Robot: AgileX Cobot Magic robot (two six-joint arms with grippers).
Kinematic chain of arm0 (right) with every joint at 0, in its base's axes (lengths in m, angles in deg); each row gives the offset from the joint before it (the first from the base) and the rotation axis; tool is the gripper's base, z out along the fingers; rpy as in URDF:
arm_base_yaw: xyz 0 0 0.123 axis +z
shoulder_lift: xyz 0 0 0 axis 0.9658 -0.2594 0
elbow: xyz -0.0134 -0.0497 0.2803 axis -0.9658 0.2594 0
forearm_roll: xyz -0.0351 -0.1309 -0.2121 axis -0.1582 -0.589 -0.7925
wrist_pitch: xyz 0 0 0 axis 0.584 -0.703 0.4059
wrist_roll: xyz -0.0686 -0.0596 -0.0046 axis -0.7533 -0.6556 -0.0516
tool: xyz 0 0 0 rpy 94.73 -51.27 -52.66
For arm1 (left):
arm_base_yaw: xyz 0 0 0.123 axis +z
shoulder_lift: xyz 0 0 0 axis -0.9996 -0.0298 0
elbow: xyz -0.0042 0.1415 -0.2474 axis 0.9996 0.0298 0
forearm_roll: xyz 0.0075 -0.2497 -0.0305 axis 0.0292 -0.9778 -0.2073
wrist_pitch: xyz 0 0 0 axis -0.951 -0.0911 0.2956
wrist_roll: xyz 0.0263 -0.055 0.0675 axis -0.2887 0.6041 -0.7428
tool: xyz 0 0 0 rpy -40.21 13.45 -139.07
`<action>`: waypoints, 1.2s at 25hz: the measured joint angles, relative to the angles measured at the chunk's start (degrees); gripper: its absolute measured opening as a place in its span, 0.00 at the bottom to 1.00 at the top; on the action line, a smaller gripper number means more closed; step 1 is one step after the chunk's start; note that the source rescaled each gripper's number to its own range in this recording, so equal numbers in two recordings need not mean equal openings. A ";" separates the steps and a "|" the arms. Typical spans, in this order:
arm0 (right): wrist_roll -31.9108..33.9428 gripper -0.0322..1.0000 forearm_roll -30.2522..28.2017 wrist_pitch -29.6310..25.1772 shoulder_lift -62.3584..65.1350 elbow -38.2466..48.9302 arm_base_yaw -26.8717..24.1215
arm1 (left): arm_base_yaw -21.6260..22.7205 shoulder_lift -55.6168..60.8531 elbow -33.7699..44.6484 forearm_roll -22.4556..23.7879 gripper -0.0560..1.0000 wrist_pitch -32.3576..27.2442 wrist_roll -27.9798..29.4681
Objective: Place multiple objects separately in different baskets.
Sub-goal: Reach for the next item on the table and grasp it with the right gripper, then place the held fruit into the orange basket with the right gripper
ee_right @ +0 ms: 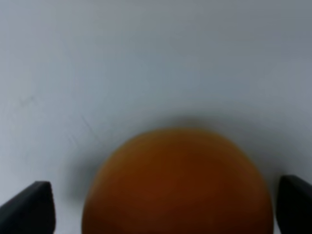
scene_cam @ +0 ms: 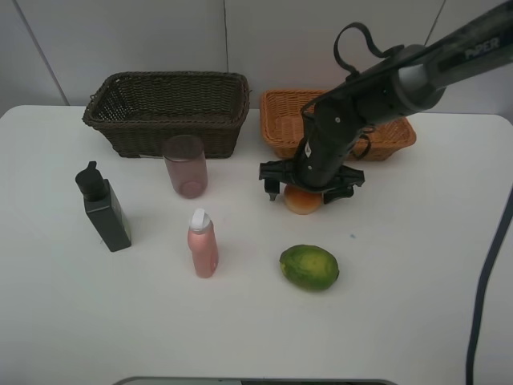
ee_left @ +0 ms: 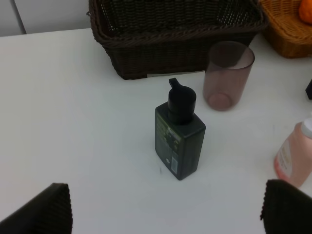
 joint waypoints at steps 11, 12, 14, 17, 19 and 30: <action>0.00 0.05 -0.21 -1.33 -0.08 0.00 0.00 | 0.00 0.00 0.00 0.00 1.00 0.00 0.00; 0.00 0.05 -0.21 -1.33 -0.08 0.00 0.00 | 0.00 0.00 0.00 0.00 1.00 0.00 0.00; 0.00 0.05 -0.37 -1.33 -0.08 0.00 0.00 | 0.00 0.00 0.00 0.00 1.00 0.00 0.00; 0.00 0.05 -0.37 -1.33 -0.08 0.00 0.00 | 0.00 0.00 0.00 0.00 1.00 0.00 0.00; 0.00 0.05 -0.37 -1.37 -0.08 0.00 0.00 | 0.00 0.00 0.00 0.00 1.00 0.00 0.00; -2.91 0.05 -1.07 -6.30 4.24 0.00 0.00 | 0.00 0.00 0.00 0.00 1.00 0.00 0.00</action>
